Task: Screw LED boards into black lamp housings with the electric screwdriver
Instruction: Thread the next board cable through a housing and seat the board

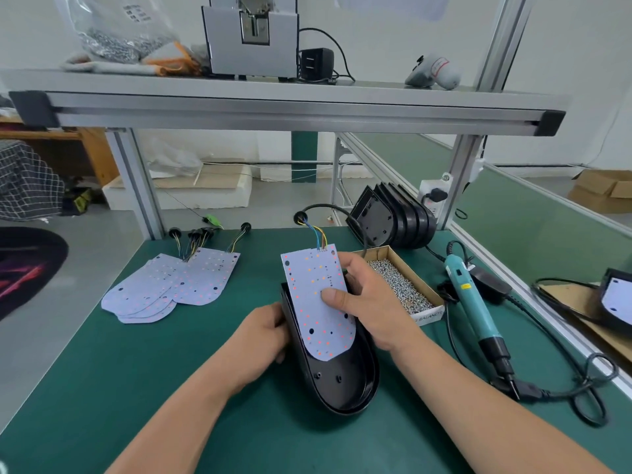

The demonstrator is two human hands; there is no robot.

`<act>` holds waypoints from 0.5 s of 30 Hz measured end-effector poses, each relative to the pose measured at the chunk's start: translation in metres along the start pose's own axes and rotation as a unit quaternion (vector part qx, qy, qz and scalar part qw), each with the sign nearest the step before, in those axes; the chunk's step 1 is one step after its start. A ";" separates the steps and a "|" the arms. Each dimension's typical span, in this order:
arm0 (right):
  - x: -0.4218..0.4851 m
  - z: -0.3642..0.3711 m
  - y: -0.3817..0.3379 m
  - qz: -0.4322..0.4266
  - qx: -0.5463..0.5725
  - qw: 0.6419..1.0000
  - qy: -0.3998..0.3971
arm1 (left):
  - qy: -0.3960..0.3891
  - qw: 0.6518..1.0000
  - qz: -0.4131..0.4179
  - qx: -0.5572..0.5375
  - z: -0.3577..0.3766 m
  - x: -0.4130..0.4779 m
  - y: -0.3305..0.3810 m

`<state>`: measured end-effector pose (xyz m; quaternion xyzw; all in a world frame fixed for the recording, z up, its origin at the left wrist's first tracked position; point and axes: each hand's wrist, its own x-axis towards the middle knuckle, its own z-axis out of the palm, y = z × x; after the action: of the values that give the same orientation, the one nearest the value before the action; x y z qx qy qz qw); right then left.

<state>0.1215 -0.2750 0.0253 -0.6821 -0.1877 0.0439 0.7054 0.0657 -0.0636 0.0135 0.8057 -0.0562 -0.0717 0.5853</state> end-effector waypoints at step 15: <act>0.007 -0.008 -0.009 -0.043 0.016 0.999 -0.010 | 0.059 0.990 -0.104 0.071 -0.021 0.000 0.002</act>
<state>0.1291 -0.2810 0.0358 -0.6619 -0.2231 0.0234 0.7152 0.0699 -0.0450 0.0218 0.8496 0.0575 -0.0804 0.5180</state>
